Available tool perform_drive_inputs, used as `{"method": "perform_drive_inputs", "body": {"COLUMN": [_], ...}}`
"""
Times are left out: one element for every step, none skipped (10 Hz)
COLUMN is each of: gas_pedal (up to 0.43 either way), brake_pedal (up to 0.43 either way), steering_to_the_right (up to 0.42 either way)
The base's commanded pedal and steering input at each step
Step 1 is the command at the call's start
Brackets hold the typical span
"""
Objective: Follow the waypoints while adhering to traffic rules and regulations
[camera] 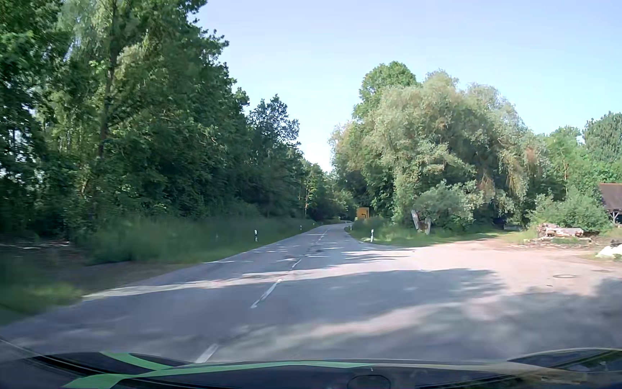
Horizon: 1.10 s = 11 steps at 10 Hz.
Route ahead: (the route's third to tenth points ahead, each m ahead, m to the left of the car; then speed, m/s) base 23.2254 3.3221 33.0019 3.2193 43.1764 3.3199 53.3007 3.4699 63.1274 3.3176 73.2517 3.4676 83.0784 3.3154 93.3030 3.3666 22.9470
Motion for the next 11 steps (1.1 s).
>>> {"method": "perform_drive_inputs", "body": {"gas_pedal": [0.098, 0.098, 0.098, 0.110, 0.098, 0.087, 0.087, 0.087, 0.098, 0.118, 0.157], "brake_pedal": [0.000, 0.000, 0.000, 0.000, 0.000, 0.000, 0.000, 0.000, 0.000, 0.000, 0.000], "steering_to_the_right": [-0.005, -0.005, -0.005, -0.005, -0.005, -0.005, -0.005, -0.005, -0.004, -0.001, 0.001]}}
